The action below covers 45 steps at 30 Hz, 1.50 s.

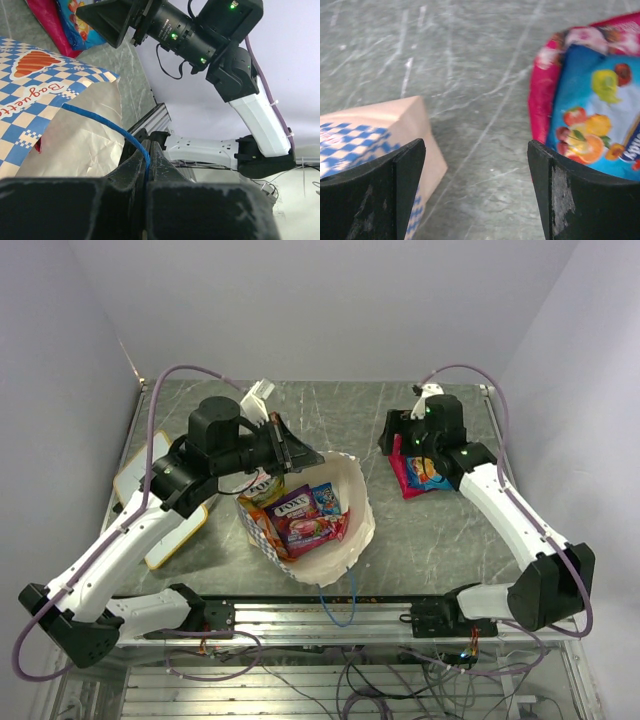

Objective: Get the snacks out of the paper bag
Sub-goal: Take out the snack from the paper bag.

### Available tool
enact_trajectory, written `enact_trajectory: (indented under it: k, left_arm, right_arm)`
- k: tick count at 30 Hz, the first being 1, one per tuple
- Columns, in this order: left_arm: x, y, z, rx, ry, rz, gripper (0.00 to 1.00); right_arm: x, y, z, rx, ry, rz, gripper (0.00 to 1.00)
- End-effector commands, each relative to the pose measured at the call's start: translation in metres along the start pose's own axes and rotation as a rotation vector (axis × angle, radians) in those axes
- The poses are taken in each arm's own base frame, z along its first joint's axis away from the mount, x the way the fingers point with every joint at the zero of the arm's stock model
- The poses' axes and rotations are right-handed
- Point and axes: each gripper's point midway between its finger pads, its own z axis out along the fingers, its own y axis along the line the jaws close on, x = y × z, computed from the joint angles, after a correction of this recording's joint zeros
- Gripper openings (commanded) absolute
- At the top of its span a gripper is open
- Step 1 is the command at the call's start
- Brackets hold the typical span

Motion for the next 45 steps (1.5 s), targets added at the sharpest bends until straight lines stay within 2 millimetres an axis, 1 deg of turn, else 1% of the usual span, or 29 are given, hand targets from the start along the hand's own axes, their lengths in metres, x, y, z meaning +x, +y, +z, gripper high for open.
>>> enact_trajectory:
  k: [1, 2, 4, 7, 8, 9, 11, 12, 14, 16, 18, 20, 22, 23, 25, 27, 29, 31, 33, 35, 37, 39, 41, 43, 45]
  left_arm:
    - [-0.004, -0.016, -0.013, 0.039, -0.045, 0.009, 0.07]
    - [-0.003, -0.010, -0.013, 0.014, -0.050, 0.001, 0.07]
    - [-0.002, -0.005, -0.014, -0.001, -0.058, -0.011, 0.07]
    - [0.001, -0.002, -0.016, -0.003, -0.065, -0.036, 0.07]
    - [0.000, -0.002, -0.016, -0.001, -0.072, -0.041, 0.07]
    - [0.000, -0.001, -0.019, -0.009, -0.079, -0.044, 0.07]
    - [-0.001, 0.003, -0.022, -0.039, -0.093, -0.045, 0.07]
    - [-0.002, 0.004, -0.024, -0.053, -0.098, -0.041, 0.07]
    - [-0.003, 0.006, -0.026, -0.072, -0.104, -0.035, 0.07]
    - [-0.002, 0.007, -0.027, -0.078, -0.097, -0.030, 0.07]
    - [-0.002, 0.003, -0.026, -0.061, -0.085, -0.022, 0.07]
    - [-0.002, -0.003, -0.024, -0.042, -0.075, -0.007, 0.07]
    - [-0.004, -0.009, -0.024, -0.025, -0.066, 0.014, 0.07]
    - [-0.005, -0.012, -0.023, -0.015, -0.059, 0.024, 0.07]
    - [-0.005, -0.018, -0.023, 0.009, -0.049, 0.042, 0.07]
    - [-0.005, -0.027, -0.023, 0.046, -0.046, 0.054, 0.07]
    - [-0.004, -0.032, -0.023, 0.078, -0.044, 0.060, 0.07]
    - [-0.002, -0.037, -0.023, 0.110, -0.038, 0.057, 0.07]
    - [0.000, -0.041, -0.021, 0.134, -0.031, 0.050, 0.07]
    - [0.002, -0.044, -0.020, 0.144, -0.025, 0.051, 0.07]
    - [0.004, -0.045, -0.020, 0.141, -0.018, 0.057, 0.07]
    - [0.004, -0.046, -0.019, 0.139, -0.010, 0.066, 0.07]
    - [0.005, -0.046, -0.018, 0.134, -0.005, 0.069, 0.07]
    - [0.007, -0.047, -0.017, 0.138, 0.001, 0.069, 0.07]
    - [0.008, -0.047, -0.017, 0.142, 0.006, 0.070, 0.07]
  right_arm:
    - [-0.013, 0.044, -0.031, -0.182, 0.022, -0.073, 0.82]
    - [-0.019, 0.055, -0.039, -0.229, 0.016, -0.087, 0.82]
    - [-0.029, 0.082, -0.059, -0.335, -0.003, -0.126, 0.80]
    - [-0.047, 0.124, -0.099, -0.498, -0.079, -0.156, 0.80]
    - [-0.054, 0.133, -0.112, -0.539, -0.120, -0.153, 0.80]
    - [-0.057, 0.148, -0.128, -0.594, -0.154, -0.163, 0.80]
    - [-0.059, 0.168, -0.152, -0.686, -0.218, -0.204, 0.80]
    - [-0.054, 0.179, -0.162, -0.736, -0.242, -0.241, 0.80]
    - [-0.043, 0.194, -0.188, -0.837, -0.322, -0.344, 0.79]
    - [-0.032, 0.203, -0.207, -0.891, -0.402, -0.420, 0.77]
    - [-0.019, 0.211, -0.226, -0.969, -0.455, -0.503, 0.75]
    - [0.002, 0.218, -0.235, -1.045, -0.447, -0.585, 0.72]
    - [0.033, 0.229, -0.239, -1.139, -0.396, -0.703, 0.66]
    - [0.047, 0.233, -0.239, -1.165, -0.374, -0.759, 0.64]
    - [0.069, 0.242, -0.239, -1.175, -0.363, -0.847, 0.62]
    - [0.084, 0.247, -0.233, -1.162, -0.359, -0.928, 0.60]
    - [0.104, 0.249, -0.219, -1.139, -0.327, -1.012, 0.55]
    - [0.135, 0.248, -0.199, -1.108, -0.273, -1.121, 0.52]
    - [0.152, 0.248, -0.182, -1.037, -0.270, -1.213, 0.51]
    - [0.161, 0.250, -0.169, -0.993, -0.283, -1.239, 0.51]
    - [0.162, 0.252, -0.154, -0.936, -0.304, -1.230, 0.52]
    - [0.172, 0.248, -0.138, -0.891, -0.305, -1.248, 0.53]
    - [0.187, 0.239, -0.126, -0.869, -0.301, -1.318, 0.55]
    - [0.189, 0.231, -0.110, -0.808, -0.309, -1.332, 0.58]
    - [0.192, 0.229, -0.103, -0.821, -0.302, -1.354, 0.59]
